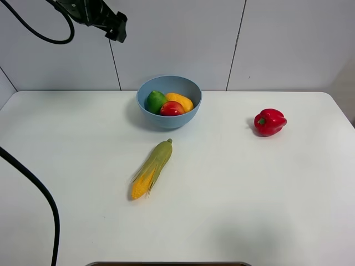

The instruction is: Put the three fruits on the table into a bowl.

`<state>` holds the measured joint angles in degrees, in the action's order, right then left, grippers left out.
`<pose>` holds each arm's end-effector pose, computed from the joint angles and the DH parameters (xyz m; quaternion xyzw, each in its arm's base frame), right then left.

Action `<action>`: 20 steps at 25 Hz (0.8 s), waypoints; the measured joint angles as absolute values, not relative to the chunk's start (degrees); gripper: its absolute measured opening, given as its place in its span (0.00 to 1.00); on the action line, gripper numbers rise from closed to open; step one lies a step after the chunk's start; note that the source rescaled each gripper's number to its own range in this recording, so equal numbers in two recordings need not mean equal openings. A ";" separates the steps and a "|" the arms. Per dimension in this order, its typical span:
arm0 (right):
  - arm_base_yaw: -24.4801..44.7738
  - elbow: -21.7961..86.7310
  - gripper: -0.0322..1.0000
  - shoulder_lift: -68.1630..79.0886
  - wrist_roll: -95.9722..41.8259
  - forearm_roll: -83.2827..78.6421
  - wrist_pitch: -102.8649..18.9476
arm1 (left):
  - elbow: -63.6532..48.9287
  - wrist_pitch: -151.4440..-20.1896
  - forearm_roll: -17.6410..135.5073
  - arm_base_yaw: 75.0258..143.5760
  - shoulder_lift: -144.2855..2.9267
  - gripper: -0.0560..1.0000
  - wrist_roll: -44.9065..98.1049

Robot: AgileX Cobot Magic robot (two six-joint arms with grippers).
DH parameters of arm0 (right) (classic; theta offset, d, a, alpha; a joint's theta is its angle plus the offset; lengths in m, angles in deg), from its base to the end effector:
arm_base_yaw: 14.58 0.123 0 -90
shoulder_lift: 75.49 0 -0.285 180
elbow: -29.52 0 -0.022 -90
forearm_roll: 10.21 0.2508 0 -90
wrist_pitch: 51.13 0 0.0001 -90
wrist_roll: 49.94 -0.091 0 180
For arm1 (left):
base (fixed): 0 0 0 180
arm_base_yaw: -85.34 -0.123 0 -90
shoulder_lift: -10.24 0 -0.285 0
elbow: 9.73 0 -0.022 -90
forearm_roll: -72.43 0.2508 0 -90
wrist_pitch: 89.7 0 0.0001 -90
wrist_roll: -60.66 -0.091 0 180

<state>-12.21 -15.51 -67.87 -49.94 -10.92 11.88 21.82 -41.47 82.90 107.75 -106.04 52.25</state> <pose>-0.0144 -0.0016 0.2909 -0.0169 0.8463 0.0048 0.5324 0.4118 -0.1565 0.3625 0.2702 0.8727 0.0376 0.4050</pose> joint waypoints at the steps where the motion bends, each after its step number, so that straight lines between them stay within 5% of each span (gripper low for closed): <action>1: -12.21 -15.51 1.00 -67.87 -49.94 -10.92 11.88 | 21.82 -40.44 82.85 107.28 -105.10 0.98 52.09; 20: -12.21 -15.51 1.00 -67.87 -49.94 -10.92 11.88 | 21.82 -27.11 85.27 102.39 -86.19 0.99 51.82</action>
